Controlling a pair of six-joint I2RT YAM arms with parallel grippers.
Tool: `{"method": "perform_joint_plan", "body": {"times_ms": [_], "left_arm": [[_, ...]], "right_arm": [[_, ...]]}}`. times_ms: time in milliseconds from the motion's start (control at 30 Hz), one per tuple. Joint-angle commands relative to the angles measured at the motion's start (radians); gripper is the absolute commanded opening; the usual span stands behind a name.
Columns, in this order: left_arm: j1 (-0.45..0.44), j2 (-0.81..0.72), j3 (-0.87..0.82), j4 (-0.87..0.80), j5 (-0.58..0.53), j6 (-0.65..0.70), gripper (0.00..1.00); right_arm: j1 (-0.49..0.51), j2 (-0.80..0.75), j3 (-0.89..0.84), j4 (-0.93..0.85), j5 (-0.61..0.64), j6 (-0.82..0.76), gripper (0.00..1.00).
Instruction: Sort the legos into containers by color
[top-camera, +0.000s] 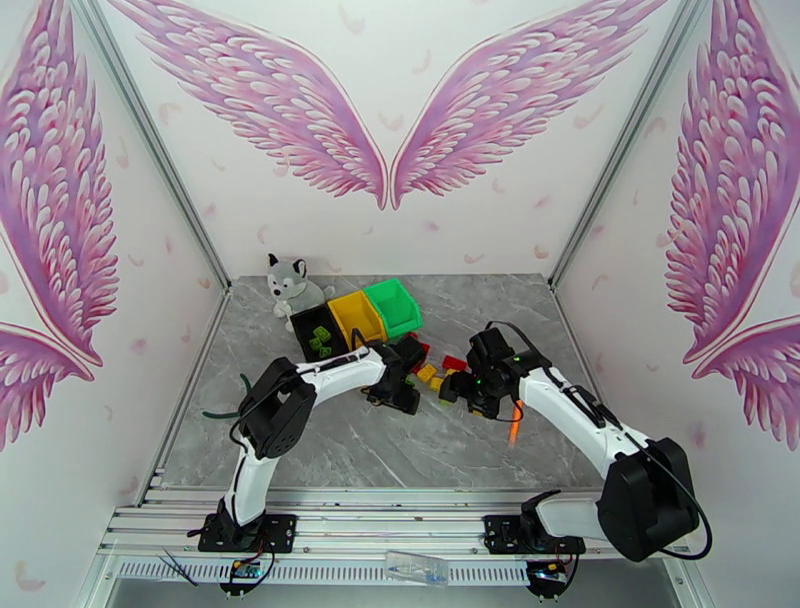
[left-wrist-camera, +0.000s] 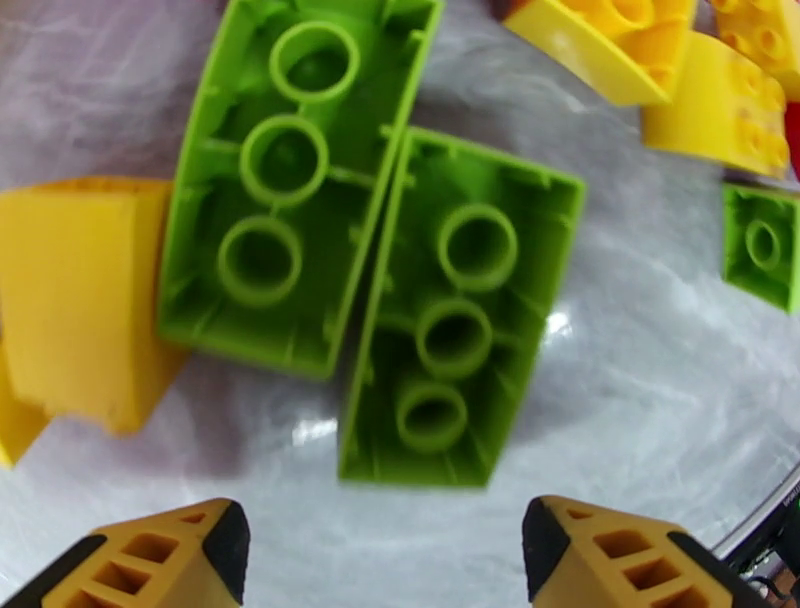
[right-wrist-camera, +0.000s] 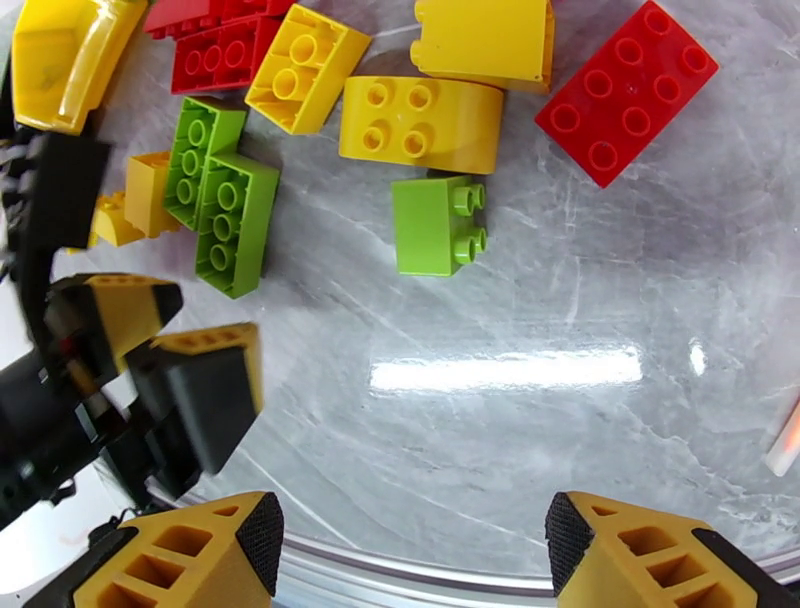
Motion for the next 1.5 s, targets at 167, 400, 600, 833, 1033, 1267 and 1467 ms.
{"method": "perform_joint_plan", "body": {"times_ms": [167,400,600,833,1033,1267,1467], "left_arm": [[-0.002,0.121,0.187,-0.070,-0.027,0.039,0.73],[-0.002,0.160,0.249,-0.117,-0.047,0.042,0.52],[-0.013,0.116,0.206,-0.109,-0.055,0.041,0.31],[-0.031,-0.039,0.102,-0.067,-0.016,0.044,0.26],[-0.003,-0.160,0.072,-0.091,-0.042,0.045,0.25],[0.146,-0.236,0.094,-0.125,-0.066,0.051,0.25],[0.331,-0.215,0.143,-0.168,-0.118,0.071,0.26]], "right_arm": [[-0.010,0.008,0.042,-0.035,0.012,-0.006,0.76],[-0.012,0.020,0.059,-0.038,0.011,-0.009,0.76],[-0.015,0.052,0.083,-0.032,-0.006,-0.008,0.75],[-0.012,0.066,0.108,-0.012,-0.012,-0.002,0.75],[0.009,0.102,0.137,0.029,-0.039,0.003,0.73],[0.080,0.231,0.275,0.041,-0.044,-0.003,0.73],[0.134,0.365,0.432,0.021,-0.061,-0.017,0.72]]}}
